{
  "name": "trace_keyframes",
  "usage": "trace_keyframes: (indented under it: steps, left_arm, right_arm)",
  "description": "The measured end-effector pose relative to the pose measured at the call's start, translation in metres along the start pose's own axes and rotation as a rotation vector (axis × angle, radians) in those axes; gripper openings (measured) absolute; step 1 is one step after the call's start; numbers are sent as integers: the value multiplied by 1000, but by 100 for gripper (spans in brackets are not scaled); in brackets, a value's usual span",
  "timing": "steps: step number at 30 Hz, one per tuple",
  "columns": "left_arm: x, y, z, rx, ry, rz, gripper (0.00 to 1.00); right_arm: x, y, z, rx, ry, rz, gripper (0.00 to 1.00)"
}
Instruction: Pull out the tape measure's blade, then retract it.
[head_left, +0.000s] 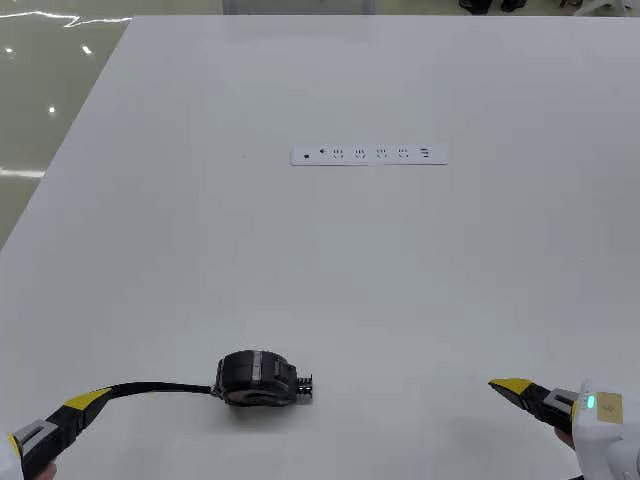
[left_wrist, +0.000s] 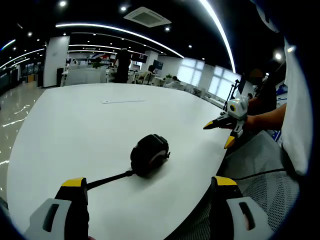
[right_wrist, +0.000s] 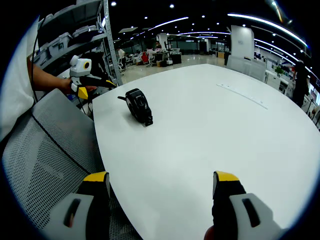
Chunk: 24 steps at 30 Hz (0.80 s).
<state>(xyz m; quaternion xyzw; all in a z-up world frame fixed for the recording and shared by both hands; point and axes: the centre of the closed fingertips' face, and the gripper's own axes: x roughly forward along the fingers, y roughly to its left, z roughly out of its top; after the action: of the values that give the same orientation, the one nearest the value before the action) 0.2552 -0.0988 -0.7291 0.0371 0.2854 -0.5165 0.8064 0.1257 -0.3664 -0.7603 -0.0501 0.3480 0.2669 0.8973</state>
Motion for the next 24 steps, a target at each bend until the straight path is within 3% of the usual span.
trace_keyframes:
  steps: [20,24]
  left_arm:
    - [0,0,1,6,3,-3,100]
    - [1,0,3,10,2,-7,100]
  right_arm:
    - [0,-1,4,6,-14,-4,85]
    - [2,0,1,-23,6,-1,85]
